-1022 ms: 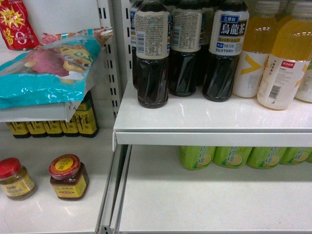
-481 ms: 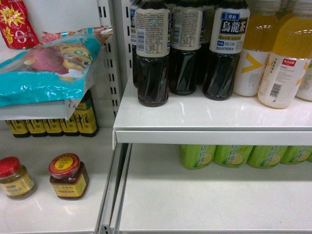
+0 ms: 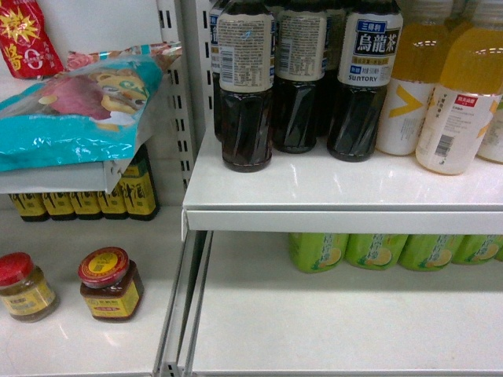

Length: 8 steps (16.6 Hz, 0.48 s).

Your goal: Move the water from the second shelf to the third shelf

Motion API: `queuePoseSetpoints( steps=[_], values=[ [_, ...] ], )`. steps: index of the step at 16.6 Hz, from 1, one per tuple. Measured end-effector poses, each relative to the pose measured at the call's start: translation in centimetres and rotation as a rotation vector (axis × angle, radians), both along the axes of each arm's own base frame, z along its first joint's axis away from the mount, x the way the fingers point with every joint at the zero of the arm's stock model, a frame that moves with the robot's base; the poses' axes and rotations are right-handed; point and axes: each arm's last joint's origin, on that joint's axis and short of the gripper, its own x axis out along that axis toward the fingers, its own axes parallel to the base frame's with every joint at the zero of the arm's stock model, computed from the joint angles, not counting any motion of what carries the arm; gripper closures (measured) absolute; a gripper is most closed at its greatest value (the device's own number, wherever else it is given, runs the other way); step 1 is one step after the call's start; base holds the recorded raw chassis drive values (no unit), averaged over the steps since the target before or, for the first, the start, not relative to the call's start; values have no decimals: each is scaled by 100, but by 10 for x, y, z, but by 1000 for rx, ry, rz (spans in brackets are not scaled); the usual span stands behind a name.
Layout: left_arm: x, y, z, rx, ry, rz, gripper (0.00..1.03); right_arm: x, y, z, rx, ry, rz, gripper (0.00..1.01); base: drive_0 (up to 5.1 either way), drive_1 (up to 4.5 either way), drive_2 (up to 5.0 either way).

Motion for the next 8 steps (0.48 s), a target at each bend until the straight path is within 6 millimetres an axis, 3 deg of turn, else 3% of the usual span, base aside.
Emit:
queuePoseSetpoints(
  steps=[8],
  values=[
    [0, 0, 0, 0, 0, 0, 5, 0, 0, 0, 0, 0, 0, 3, 0, 0, 0]
  ],
)
